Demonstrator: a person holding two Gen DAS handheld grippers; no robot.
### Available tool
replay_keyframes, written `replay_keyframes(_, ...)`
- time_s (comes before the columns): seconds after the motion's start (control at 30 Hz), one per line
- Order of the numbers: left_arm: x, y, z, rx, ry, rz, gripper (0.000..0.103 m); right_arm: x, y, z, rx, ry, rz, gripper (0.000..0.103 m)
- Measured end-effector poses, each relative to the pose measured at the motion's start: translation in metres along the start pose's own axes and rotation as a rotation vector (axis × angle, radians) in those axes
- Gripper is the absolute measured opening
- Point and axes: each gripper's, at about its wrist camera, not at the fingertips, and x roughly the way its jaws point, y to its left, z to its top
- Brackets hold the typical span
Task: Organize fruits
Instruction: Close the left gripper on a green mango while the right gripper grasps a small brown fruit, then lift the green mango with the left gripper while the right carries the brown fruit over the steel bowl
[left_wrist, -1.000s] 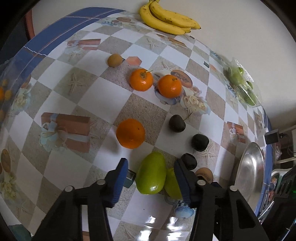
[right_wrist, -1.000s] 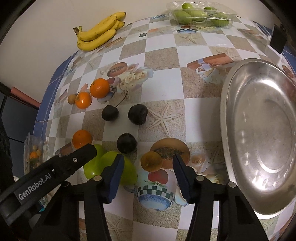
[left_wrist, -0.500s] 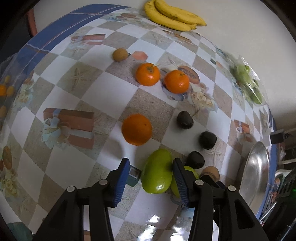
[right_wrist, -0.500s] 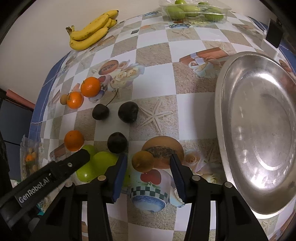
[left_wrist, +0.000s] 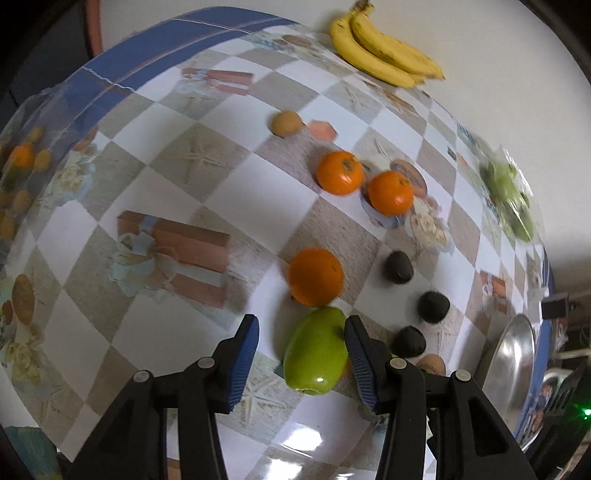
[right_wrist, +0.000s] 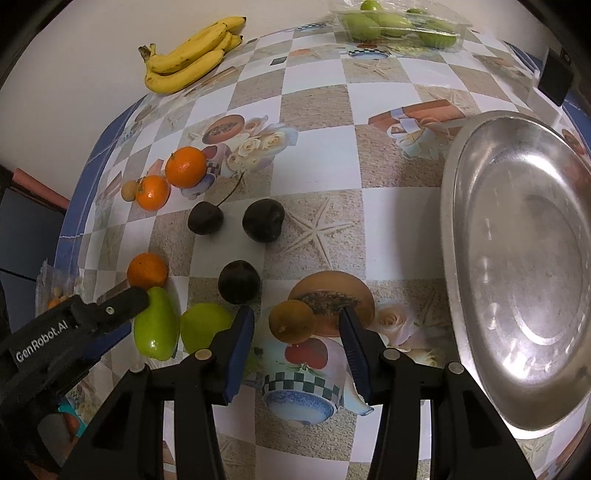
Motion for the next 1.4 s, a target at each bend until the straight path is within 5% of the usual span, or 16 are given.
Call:
replay_keyframes(0.27, 0.008, -0.011, -0.003, 0.036, 0.029, -0.006, 0.052, 0.002, 0.003, -0.002, -0.008, 0.015, 0.023, 0.027)
replay_keyframes(0.43, 0.009, -0.013, -0.005, 0.052, 0.036, -0.010, 0.051, 0.002, 0.006, -0.003, -0.014, 0.018, 0.032, 0.027)
replay_keyframes(0.53, 0.009, -0.016, -0.006, 0.063, 0.040, -0.035, 0.039, 0.000, 0.007, -0.004, -0.013, 0.012, 0.035, 0.027)
replay_keyframes(1.4, -0.022, -0.020, -0.002, 0.078, -0.065, -0.065, 0.035, -0.035, 0.004, -0.001, 0.001, -0.064, 0.071, 0.027)
